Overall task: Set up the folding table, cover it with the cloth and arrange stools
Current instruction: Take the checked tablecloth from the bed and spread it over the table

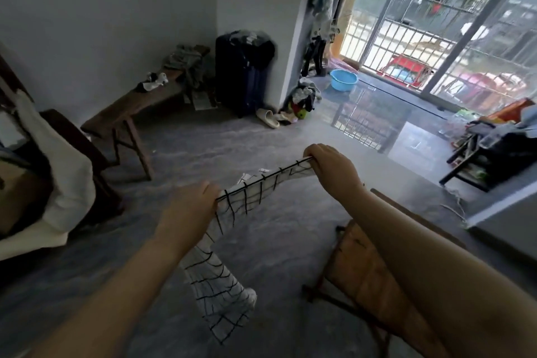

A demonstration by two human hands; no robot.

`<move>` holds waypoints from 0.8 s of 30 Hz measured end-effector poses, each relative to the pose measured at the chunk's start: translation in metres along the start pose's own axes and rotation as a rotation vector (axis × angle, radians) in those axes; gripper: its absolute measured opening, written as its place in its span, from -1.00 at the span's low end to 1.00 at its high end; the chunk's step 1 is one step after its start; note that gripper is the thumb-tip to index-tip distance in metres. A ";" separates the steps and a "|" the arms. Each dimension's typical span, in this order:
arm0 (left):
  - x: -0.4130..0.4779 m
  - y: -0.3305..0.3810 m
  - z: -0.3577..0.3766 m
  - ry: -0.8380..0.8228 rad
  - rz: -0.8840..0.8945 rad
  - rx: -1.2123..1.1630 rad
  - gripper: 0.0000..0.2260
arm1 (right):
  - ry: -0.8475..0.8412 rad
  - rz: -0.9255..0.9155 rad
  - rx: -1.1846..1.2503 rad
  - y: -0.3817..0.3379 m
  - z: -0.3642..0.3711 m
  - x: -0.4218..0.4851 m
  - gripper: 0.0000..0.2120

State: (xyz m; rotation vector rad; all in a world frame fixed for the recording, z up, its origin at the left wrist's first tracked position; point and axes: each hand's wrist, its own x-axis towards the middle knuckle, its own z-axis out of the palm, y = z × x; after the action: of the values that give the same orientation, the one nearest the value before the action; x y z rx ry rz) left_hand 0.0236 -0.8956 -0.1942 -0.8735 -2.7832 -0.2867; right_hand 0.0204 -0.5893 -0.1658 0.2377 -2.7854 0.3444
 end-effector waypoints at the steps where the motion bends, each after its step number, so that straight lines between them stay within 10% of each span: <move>1: -0.001 0.014 0.001 0.002 -0.009 -0.011 -0.81 | 0.015 -0.001 0.000 0.009 -0.007 -0.012 -0.91; 24: 0.072 0.287 0.062 0.002 0.033 -0.012 -0.94 | -0.017 0.065 0.020 0.262 -0.086 -0.195 -0.88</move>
State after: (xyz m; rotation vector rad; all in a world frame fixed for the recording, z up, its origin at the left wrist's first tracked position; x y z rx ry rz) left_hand 0.1236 -0.6101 -0.2002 -0.9209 -2.7650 -0.2986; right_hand 0.1750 -0.2917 -0.2071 0.1556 -2.8128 0.3885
